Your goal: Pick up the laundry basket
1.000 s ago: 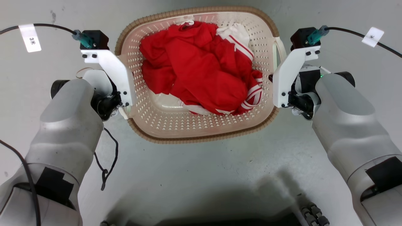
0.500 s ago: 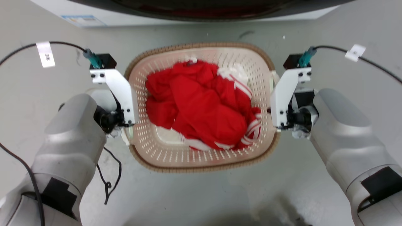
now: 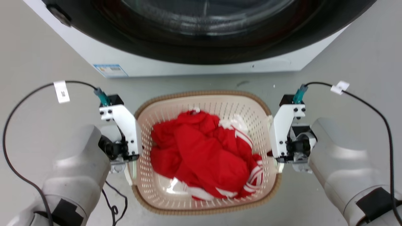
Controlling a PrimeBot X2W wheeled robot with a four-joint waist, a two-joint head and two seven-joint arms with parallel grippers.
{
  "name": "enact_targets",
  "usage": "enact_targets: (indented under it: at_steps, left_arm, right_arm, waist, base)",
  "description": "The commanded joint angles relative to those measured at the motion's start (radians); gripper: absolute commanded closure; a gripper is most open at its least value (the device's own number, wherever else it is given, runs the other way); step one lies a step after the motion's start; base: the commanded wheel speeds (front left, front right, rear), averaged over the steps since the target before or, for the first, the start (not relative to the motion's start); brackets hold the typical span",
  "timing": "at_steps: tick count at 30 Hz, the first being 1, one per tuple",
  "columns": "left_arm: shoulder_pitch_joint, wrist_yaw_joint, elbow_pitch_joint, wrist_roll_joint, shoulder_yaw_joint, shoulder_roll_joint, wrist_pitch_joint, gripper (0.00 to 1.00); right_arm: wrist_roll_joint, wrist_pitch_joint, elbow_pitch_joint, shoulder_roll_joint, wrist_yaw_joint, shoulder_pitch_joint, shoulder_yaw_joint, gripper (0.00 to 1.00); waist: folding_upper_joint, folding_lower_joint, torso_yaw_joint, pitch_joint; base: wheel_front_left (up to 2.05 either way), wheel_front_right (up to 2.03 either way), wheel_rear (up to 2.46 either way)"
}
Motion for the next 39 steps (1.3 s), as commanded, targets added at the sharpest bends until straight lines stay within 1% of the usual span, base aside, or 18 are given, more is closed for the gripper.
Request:
enact_targets:
  at_steps: [1,14,22,30,39]
  left_arm:
    - [0.020,-0.003,0.003,-0.016,-0.003,-0.010,0.014,1.00]
    - [0.111,-0.004,0.031,-0.064,-0.017,-0.048,0.094,1.00]
    - [0.180,-0.004,0.050,-0.083,-0.026,-0.077,0.134,1.00]
    - [0.240,-0.004,0.064,-0.099,-0.030,-0.102,0.150,1.00]
    - [0.266,-0.005,0.066,-0.106,-0.036,-0.112,0.147,1.00]
  right_arm:
    - [0.016,0.016,0.002,0.007,0.003,0.024,0.005,1.00]
    - [0.065,0.076,0.004,0.010,0.003,0.120,0.043,1.00]
    - [0.047,0.122,0.005,0.011,0.003,0.201,0.036,1.00]
    - [0.016,0.158,0.004,0.012,0.003,0.255,0.018,1.00]
    - [0.003,0.166,0.004,0.013,0.003,0.274,0.002,1.00]
  waist:
    - [0.0000,0.0001,0.003,-0.063]
    - [0.0000,0.0001,0.000,-0.256]
    - [0.0000,0.0001,0.005,-0.366]
    - [0.0000,0.0001,0.014,-0.446]
    - [0.0000,0.0001,0.018,-0.481]
  base:
    - [0.00,0.00,0.00]
    - [0.00,0.00,0.00]
    - [0.00,0.00,0.00]
    - [0.00,0.00,0.00]
    - [0.00,0.00,0.00]
